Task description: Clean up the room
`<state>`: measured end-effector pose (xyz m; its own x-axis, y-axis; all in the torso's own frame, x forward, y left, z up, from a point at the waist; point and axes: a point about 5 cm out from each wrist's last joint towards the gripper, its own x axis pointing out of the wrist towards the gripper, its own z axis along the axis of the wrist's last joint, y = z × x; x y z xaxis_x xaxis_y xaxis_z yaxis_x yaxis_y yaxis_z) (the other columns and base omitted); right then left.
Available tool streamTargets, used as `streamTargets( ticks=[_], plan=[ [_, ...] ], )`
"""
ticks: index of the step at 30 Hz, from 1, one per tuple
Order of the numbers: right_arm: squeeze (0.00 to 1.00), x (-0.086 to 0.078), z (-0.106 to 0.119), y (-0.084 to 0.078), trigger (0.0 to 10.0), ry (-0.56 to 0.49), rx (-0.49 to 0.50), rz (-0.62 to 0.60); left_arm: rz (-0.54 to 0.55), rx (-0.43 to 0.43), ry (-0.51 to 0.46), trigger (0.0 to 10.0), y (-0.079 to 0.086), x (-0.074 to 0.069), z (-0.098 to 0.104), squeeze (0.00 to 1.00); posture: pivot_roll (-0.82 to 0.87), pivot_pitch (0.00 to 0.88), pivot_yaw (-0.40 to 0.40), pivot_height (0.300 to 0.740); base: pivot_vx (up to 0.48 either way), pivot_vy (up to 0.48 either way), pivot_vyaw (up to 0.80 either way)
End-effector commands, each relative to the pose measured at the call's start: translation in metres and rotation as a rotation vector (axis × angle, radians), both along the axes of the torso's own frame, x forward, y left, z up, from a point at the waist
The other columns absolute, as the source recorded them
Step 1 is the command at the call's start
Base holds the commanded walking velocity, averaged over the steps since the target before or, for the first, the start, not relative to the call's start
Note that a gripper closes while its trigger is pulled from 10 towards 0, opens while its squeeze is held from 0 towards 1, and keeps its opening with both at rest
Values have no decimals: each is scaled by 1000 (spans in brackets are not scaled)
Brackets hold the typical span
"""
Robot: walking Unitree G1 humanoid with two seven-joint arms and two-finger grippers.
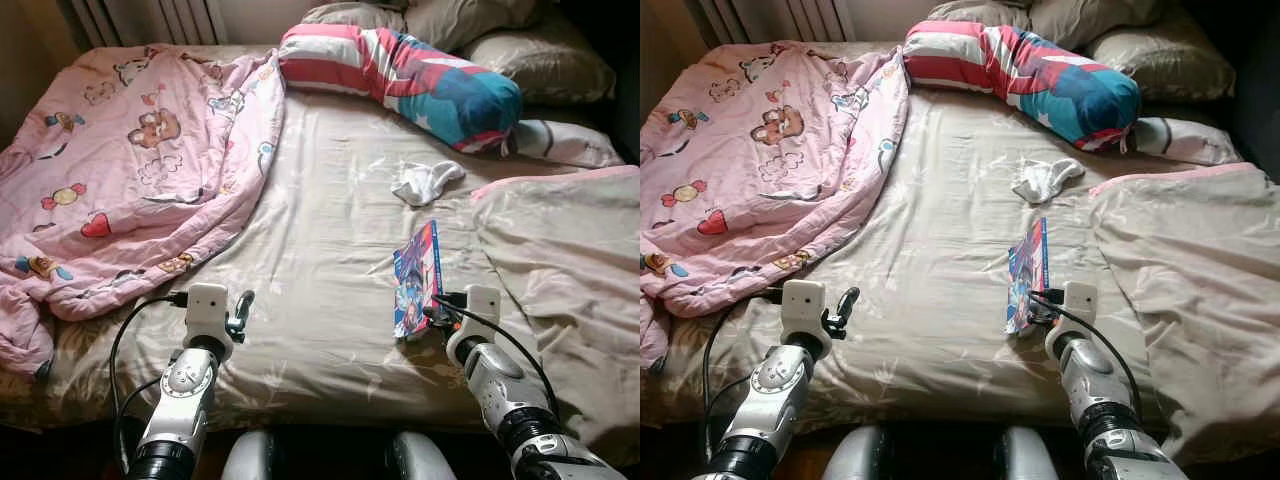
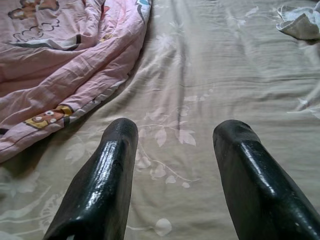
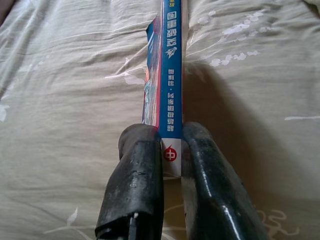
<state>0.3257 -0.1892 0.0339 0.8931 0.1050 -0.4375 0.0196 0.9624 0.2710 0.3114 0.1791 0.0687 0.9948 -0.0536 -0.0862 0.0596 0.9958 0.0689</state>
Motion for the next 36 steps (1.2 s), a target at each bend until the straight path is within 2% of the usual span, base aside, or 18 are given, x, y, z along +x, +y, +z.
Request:
streamTargets(
  ticks=[1, 6, 13, 17, 20, 21, 23, 24, 26, 27, 28, 35, 36],
  plan=[
    [0, 5, 7, 1, 10000, -21, 6, 10, -5, 6, 24, 10000, 1, -2, -3, 0, -81, 169, 45, 645, 0, 0, 0],
    [0, 3, 2, 0, 10000, 20, -3, 41, -14, 6, 25, 10000, 0, -2, -3, 0, -82, 158, 50, 645, 0, 0, 0],
    [0, -1, 2, -21, 10000, 56, -116, 17, -19, 3, 23, 10000, -1, 0, -2, 0, -87, 147, 52, 645, 0, 0, 0],
    [0, -1, 2, -28, 10000, 70, -180, 17, -22, 0, 23, 10000, -2, 0, -2, 0, -89, 150, 52, 645, 0, 0, 0],
    [0, -1, 4, -30, 10000, 66, -192, 15, -24, -3, 25, 10000, -2, 0, -2, 0, -91, 153, 52, 645, 0, 0, 0],
    [161, 0, 4, -30, 10000, 65, -200, 16, -24, -4, 26, 10000, -2, 0, -2, 0, -92, 154, 52, 645, 0, 0, 0],
    [165, 0, 4, -30, 10000, 65, -212, 16, -23, -4, 27, 10000, -2, 0, -2, 0, -92, 154, 52, 645, 0, 0, 0],
    [200, 0, 5, -31, 10000, 66, -217, 17, -23, -5, 27, 10000, -2, 0, -2, 0, -92, 154, 52, 645, 0, 0, 0],
    [851, 0, 5, -32, 10000, 66, -225, 14, -22, -5, 28, 10000, -2, 0, -3, 0, -91, 159, 52, 645, 0, 0, 0],
    [851, 0, 5, -32, 10000, 66, -225, 14, -22, -5, 28, 10000, -2, 0, -3, 0, -91, 159, 52, 645, 0, 0, 0],
    [1000, 1, 5, -33, 10000, 66, -239, 15, -21, -6, 29, 10000, -2, 0, -3, 0, -91, 159, 52, 645, 0, 0, 0],
    [1000, 1, 9, -40, 10000, 51, -297, -28, -18, -9, 31, 10000, -2, 0, -3, 0, -93, 165, 52, 645, 0, 0, 0],
    [902, 1, 11, -46, 10000, 45, -337, -61, -18, -10, 31, 10000, -2, 0, -3, 0, -93, 165, 52, 645, 0, 0, 0]
  ],
)
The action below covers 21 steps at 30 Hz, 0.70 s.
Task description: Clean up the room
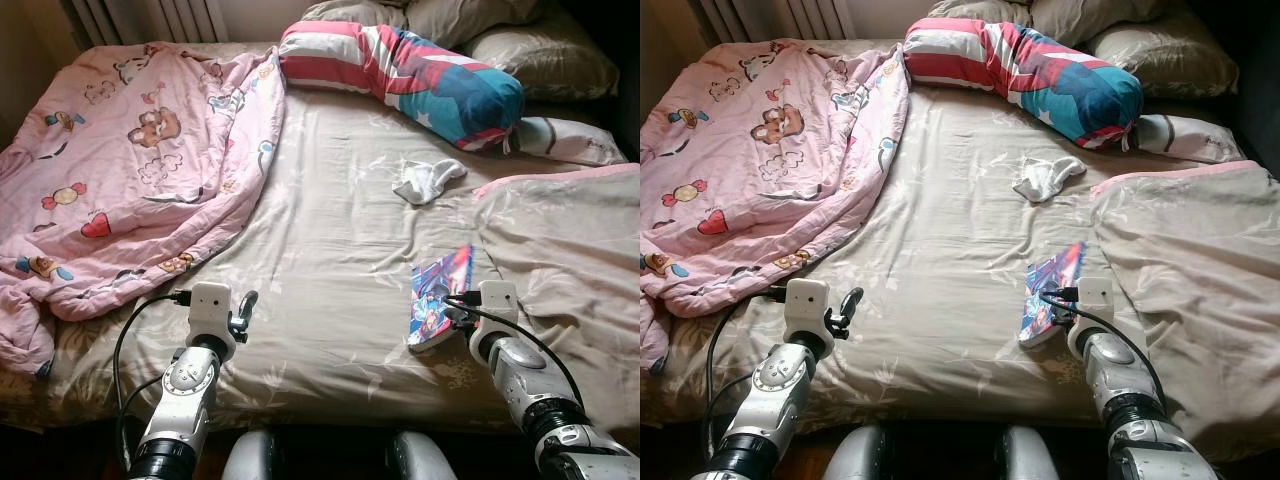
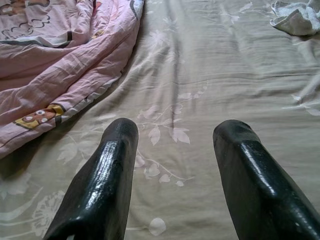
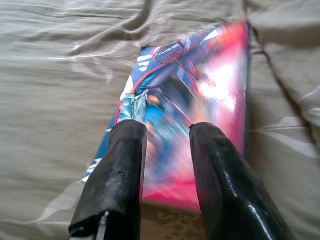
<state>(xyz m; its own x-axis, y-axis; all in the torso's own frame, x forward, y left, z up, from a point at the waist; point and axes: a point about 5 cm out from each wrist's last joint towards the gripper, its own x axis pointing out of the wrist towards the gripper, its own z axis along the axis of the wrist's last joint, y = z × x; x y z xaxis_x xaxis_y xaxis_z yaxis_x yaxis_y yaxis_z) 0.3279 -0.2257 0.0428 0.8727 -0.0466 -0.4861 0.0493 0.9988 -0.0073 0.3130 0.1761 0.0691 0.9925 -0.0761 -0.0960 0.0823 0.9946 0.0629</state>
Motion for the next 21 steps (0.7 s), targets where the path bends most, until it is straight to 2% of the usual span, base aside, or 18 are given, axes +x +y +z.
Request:
streamTargets(
  ticks=[1, 2, 3, 6, 9, 12, 14, 15, 19, 21],
  plan=[
    [902, -1, 2, -10, 10000, -4, -57, -35, 4, -5, 21, 10000, 1, -1, -4, 0, -93, 165, 52, 645, 0, 0, 0],
    [776, -1, 3, -14, 10000, -13, -84, -59, 4, -5, 21, 10000, 1, -1, -4, 0, -93, 165, 52, 645, 0, 0, 0],
    [0, -1, 5, -17, 10000, -24, -104, -82, 4, -5, 21, 10000, 1, -1, -3, 0, -93, 167, 52, 645, 0, 0, 0],
    [0, 0, 11, -27, 10000, -67, -139, -156, 4, -7, 20, 10000, 0, -1, -3, 0, -94, 169, 51, 645, 0, 0, 0],
    [0, 2, 15, -23, 10000, -120, -127, -144, 3, -7, 22, 10000, 0, -1, -4, 0, -96, 172, 50, 645, 0, 0, 0],
    [0, 4, 19, -5, 10000, -228, -67, -66, 5, -9, 24, 10000, 0, 0, -4, 0, -97, 176, 49, 645, 0, 0, 0],
    [0, 2, 19, 2, 10000, -274, -42, -62, 5, -12, 23, 10000, 0, -1, -4, 0, -99, 174, 48, 645, 0, 0, 0],
    [0, -2, 18, 9, 10000, -328, 7, -67, 4, -15, 24, 10000, -1, -1, -5, 0, -99, 171, 47, 645, 0, 0, 0],
    [0, -14, 7, 18, 10000, -341, 62, -54, 2, -25, 38, 10000, -4, -3, -10, 0, -105, 162, 45, 650, 0, 0, 0],
    [0, -21, -3, 17, 10000, -297, 36, -56, 7, -28, 65, 10000, -5, -5, -18, 0, -109, 157, 44, 665, 0, 0, 0]
  ],
)
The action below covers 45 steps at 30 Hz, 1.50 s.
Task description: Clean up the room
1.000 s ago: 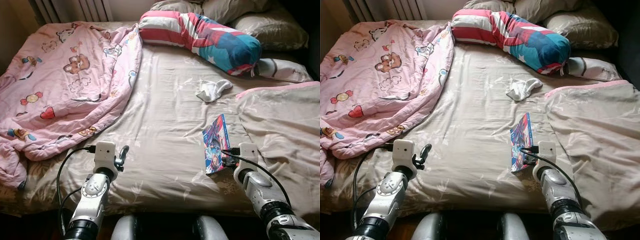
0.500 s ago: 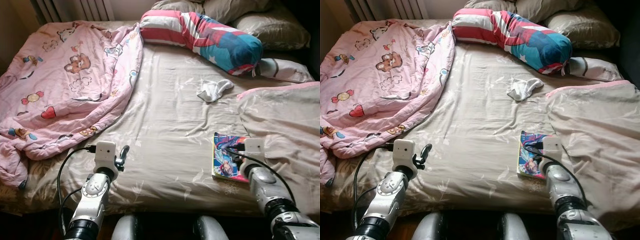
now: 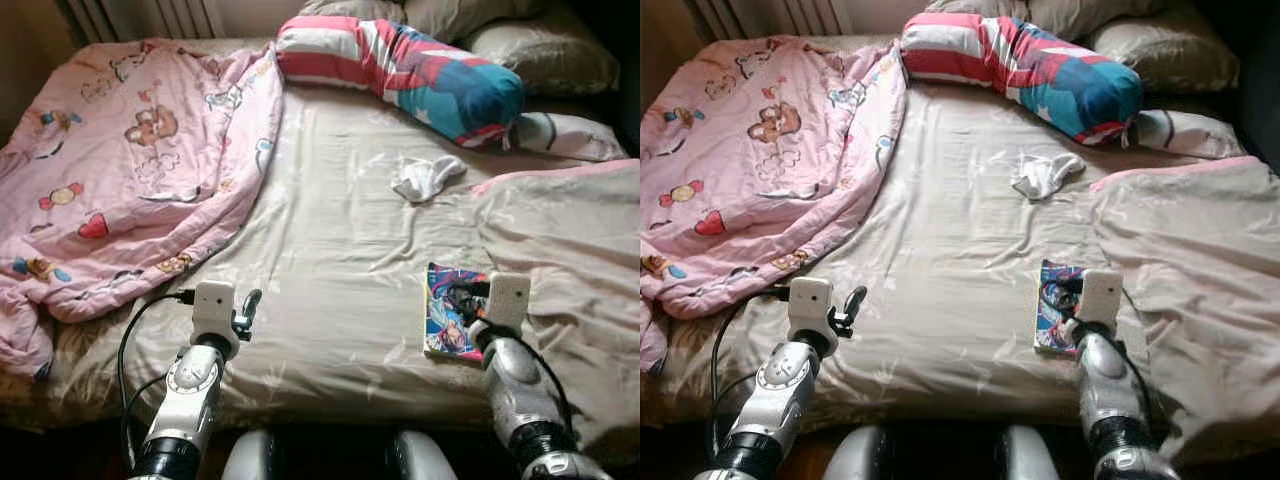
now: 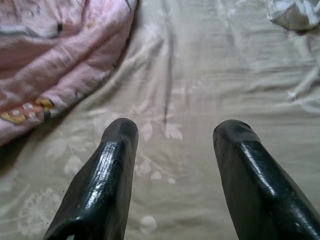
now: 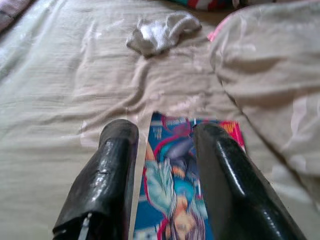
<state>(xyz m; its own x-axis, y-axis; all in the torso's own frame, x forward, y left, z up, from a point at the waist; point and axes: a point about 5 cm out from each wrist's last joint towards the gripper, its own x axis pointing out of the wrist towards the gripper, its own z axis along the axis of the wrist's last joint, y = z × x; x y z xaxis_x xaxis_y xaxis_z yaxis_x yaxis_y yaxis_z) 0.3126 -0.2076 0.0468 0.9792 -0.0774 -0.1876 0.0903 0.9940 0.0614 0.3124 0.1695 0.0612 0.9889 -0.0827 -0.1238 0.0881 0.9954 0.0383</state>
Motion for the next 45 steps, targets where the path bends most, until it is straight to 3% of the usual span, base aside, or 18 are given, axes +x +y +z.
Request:
streamTargets(
  ticks=[1, 9, 16, 21, 22, 24, 26, 31, 34, 39, 45],
  plan=[
    [0, -8, -9, -2, 10000, 33, -13, -10, 12, -4, 41, 10000, 1, -5, -11, 0, -111, 157, 43, 670, 0, 0, 0],
    [0, -12, -15, 6, 10000, 40, -5, 22, 42, -19, 80, 10000, 7, -7, -20, 0, -110, 135, 44, 725, 0, 0, 0],
    [0, -30, -46, 6, 10000, 200, 10, 3, 118, 2, 211, 10000, 27, -22, -48, 0, -83, 91, 34, 740, 0, 0, 0],
    [0, -56, -77, 4, 10000, 395, -14, -38, 152, -10, 432, 10000, 34, -48, -83, 0, -92, 71, 27, 740, 0, 0, 0],
    [0, -66, -85, 5, 10000, 435, 31, -54, 173, -28, 489, 10000, 34, -59, -93, 0, -99, 63, 23, 740, 0, 0, 0],
    [0, -72, -90, 5, 10000, 462, 46, -59, 182, -32, 523, 10000, 34, -65, -99, 0, -99, 63, 23, 740, 0, 0, 0],
    [0, -102, -112, 5, 10000, 605, -5, -46, 172, 30, 634, 10000, 32, -88, -117, 0, -91, 52, 14, 740, 0, 0, 0],
    [0, -120, -122, 5, 10000, 667, -3, -54, 192, 43, 710, 10000, 37, -104, -128, 0, -95, 46, 12, 740, 0, 0, 0],
    [0, -131, -128, 8, 10000, 701, -4, -40, 256, 15, 766, 10000, 44, -119, -135, 0, -108, 47, 9, 740, 0, 0, 0],
    [0, -133, -130, 10, 10000, 721, -11, -12, 253, 11, 775, 10000, 43, -119, -136, 0, -99, 64, 0, 740, 0, 0, 0],
    [0, -135, -130, 8, 10000, 732, -63, 26, 170, 63, 782, 10000, 34, -117, -136, 0, -89, 78, -2, 740, 0, 133, 645]
  ],
)
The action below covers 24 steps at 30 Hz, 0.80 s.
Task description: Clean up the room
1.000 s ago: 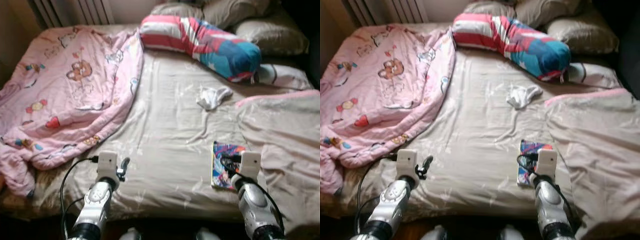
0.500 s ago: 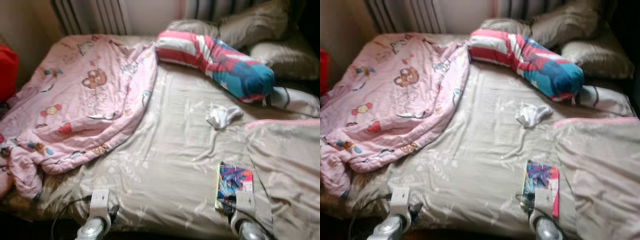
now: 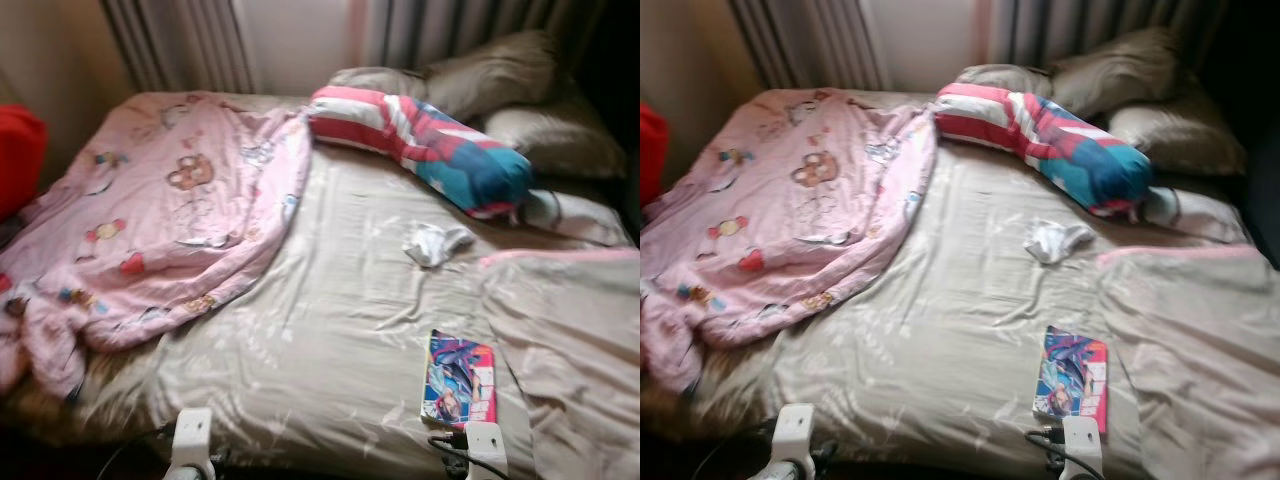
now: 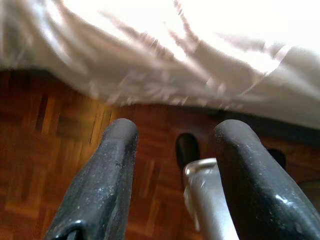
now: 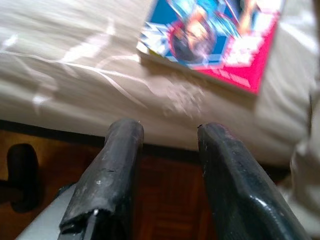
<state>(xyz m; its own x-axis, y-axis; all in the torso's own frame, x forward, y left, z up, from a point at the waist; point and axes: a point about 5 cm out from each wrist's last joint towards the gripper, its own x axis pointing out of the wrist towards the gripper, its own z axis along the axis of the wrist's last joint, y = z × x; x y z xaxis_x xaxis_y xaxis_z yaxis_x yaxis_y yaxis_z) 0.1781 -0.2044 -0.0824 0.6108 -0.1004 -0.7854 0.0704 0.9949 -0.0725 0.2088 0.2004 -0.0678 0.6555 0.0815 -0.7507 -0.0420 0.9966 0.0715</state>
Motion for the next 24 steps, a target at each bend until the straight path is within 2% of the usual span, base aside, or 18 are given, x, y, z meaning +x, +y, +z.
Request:
streamTargets(
  ticks=[1, 5, 9, 14, 24],
  plan=[
    [0, -2, -1, 3, 10000, 9, 12, -7, 1, 15, 57, 10000, 3, -14, -8, 0, -91, 80, -1, 740, 0, 416, 800],
    [0, -9, -4, -3, 10000, 31, 16, -58, -2, 18, 64, 10000, 2, -16, -9, 0, -96, 81, 3, 740, 0, 472, 238],
    [0, -14, -6, -3, 10000, 47, 20, -62, -24, 27, 79, 10000, 2, -19, -10, 0, -96, 82, 5, 740, 0, 480, 0],
    [0, -23, -9, -10, 10000, 68, 12, -80, -36, 30, 82, 10000, 1, -20, -11, 0, -96, 85, 8, 740, 0, 480, 0],
    [0, -25, -8, -18, 10000, 70, 7, -91, -45, 32, 91, 10000, 1, -21, -12, 0, -93, 95, 11, 740, 0, 480, 0]
  ],
)
